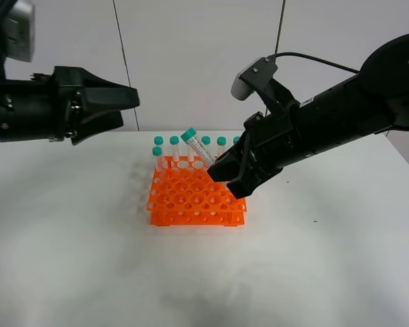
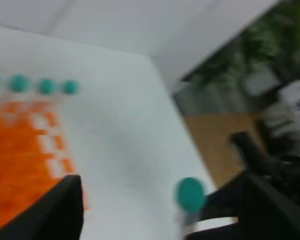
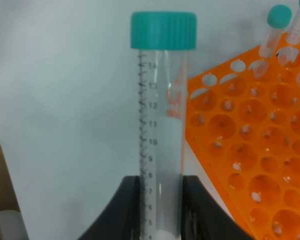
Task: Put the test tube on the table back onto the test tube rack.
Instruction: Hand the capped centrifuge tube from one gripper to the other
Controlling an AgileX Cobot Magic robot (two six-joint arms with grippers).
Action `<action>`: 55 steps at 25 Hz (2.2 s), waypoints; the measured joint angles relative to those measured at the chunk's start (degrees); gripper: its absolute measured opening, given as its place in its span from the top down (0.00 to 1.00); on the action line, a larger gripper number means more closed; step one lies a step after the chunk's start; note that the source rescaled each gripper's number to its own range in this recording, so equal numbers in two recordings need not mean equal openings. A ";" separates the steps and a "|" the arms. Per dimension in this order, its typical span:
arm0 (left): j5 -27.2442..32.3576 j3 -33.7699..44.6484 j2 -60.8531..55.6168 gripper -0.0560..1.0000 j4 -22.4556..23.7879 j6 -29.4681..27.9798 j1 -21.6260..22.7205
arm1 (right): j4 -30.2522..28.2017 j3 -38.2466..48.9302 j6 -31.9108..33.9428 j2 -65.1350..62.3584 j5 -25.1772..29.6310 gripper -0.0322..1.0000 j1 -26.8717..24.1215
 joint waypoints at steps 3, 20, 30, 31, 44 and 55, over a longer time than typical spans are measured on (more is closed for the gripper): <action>-1.10 0.00 3.77 0.00 -5.05 4.03 -4.48 | 0.32 0.00 0.00 0.00 0.00 0.93 0.00; -2.16 -2.59 10.32 0.00 -6.55 6.44 -11.59 | 2.71 0.00 0.00 0.00 3.10 0.93 0.00; -0.40 -2.66 10.32 0.00 -6.72 6.44 -11.59 | 3.51 0.00 1.14 0.00 4.07 0.93 0.00; -0.35 -2.66 10.32 0.00 -6.72 6.44 -11.59 | 3.87 0.00 1.27 0.00 3.95 0.93 0.00; -0.31 -2.66 10.32 0.35 -6.72 6.44 -11.59 | 4.62 0.00 1.80 0.00 3.30 0.93 0.00; 0.71 -2.66 10.32 0.54 -6.72 6.44 -11.59 | 5.07 0.00 2.19 0.00 3.42 0.93 0.00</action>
